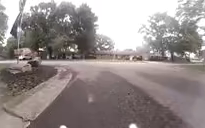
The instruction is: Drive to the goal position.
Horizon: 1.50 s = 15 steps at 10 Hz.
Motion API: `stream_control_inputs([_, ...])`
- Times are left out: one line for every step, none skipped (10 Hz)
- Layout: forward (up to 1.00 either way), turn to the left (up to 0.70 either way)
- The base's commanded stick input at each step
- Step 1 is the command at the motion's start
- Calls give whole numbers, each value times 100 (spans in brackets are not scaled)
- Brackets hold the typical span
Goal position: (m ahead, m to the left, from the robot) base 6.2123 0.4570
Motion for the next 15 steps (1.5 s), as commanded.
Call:
stream_control_inputs([70, 0])
stream_control_inputs([70, 0])
stream_control_inputs([70, 0])
stream_control_inputs([70, 0])
stream_control_inputs([70, 0])
stream_control_inputs([70, 0])
stream_control_inputs([70, 0])
stream_control_inputs([70, -3])
stream_control_inputs([70, -26])
stream_control_inputs([70, -35])
stream_control_inputs([70, -13])
stream_control_inputs([70, 0])
stream_control_inputs([70, 0])
stream_control_inputs([70, 0])
stream_control_inputs([70, 0])
